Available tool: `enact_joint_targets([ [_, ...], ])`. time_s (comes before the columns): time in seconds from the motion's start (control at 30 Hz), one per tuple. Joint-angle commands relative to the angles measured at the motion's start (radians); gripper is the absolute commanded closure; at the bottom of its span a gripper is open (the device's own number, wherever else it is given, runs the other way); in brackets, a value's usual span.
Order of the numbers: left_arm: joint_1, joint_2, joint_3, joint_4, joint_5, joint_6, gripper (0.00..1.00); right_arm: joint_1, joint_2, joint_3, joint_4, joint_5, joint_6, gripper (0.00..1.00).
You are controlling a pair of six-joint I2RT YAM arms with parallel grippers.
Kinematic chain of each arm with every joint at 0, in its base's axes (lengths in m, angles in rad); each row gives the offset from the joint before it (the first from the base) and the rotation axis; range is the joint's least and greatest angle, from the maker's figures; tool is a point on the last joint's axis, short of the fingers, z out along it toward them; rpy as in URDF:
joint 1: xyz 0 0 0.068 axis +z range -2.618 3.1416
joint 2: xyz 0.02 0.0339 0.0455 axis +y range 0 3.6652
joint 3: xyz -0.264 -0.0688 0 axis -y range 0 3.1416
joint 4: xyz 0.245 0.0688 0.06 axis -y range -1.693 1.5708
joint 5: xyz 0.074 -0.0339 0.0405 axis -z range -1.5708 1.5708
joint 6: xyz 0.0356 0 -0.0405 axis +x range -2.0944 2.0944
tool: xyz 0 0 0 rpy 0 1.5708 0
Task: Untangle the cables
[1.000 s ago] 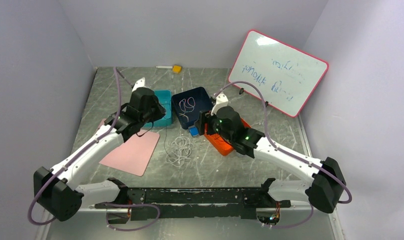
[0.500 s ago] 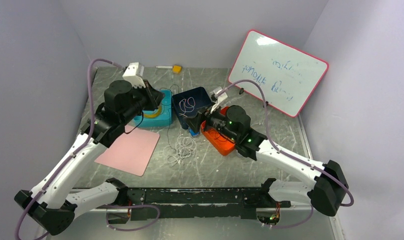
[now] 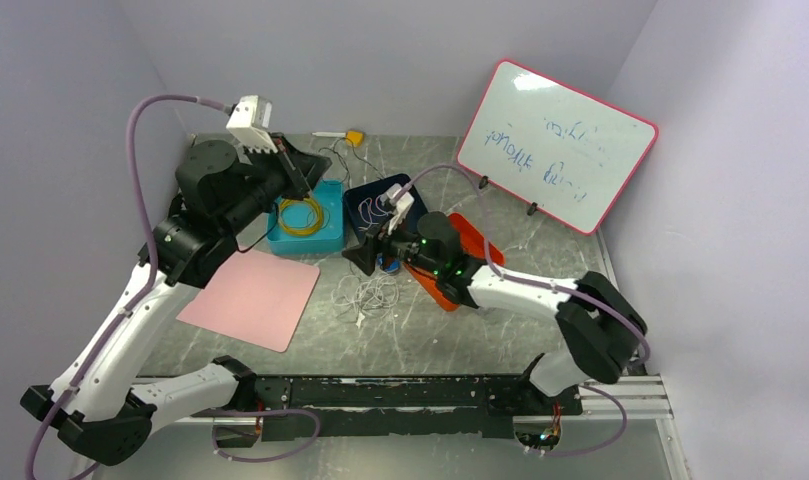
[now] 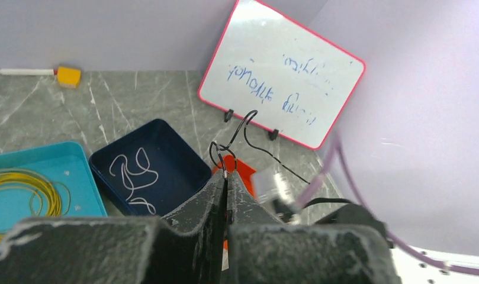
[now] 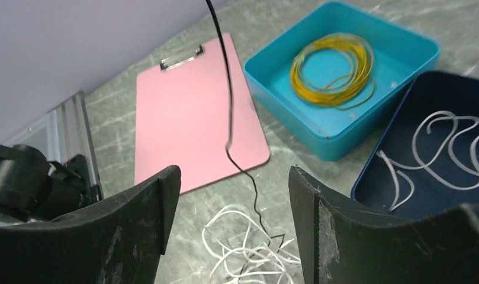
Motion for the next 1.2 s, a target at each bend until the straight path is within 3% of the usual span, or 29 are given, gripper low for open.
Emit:
enact_joint_targets([
  [0.0,-0.005,0.000,0.093,0.016,0.036,0.006,0.93,0.006,0.084,0.040,0.094,-0.059,0.003,0.31],
  [0.4,-0.005,0.075,0.356,-0.005,0.016,0.079,0.93,0.074,0.276,-0.005,0.085,0.026,-0.041,0.43],
  [0.63,-0.005,0.110,0.507,-0.031,-0.041,0.156,0.93,0.089,0.291,-0.080,0.081,0.050,-0.039,0.47],
  [0.93,-0.006,0.138,0.607,-0.039,-0.052,0.200,0.93,0.094,0.102,-0.231,0.043,0.084,-0.009,0.49],
  [1.17,-0.005,0.151,0.635,-0.022,-0.013,0.208,0.93,0.094,-0.088,-0.190,-0.034,0.171,-0.061,0.32],
])
